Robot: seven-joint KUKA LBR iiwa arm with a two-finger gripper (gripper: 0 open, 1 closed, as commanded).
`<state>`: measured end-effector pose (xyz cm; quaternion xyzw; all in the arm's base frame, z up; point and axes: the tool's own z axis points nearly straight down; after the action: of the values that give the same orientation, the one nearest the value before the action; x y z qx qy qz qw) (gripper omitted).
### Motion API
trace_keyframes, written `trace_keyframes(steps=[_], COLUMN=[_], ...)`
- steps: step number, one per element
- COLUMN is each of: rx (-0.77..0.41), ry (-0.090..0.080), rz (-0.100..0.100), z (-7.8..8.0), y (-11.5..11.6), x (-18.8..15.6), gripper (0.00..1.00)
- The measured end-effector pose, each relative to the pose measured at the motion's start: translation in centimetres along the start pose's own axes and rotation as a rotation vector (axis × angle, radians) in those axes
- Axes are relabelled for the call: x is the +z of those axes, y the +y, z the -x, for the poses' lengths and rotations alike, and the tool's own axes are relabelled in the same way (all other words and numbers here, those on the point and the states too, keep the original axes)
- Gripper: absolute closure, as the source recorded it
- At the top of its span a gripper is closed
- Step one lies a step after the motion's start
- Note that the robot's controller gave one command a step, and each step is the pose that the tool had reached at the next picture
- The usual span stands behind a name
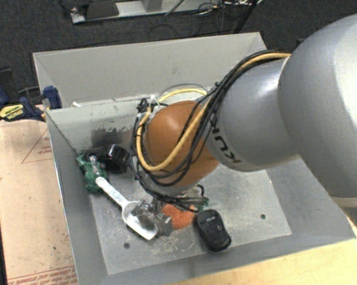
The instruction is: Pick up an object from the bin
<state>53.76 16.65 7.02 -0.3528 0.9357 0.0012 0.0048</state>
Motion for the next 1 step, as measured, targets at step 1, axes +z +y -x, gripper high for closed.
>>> trace_keyframes(steps=[1], rx=[0.000], ry=[0.001], rz=[0.001], z=[-0.02], y=[0.01], x=[0.01], gripper=[0.00])
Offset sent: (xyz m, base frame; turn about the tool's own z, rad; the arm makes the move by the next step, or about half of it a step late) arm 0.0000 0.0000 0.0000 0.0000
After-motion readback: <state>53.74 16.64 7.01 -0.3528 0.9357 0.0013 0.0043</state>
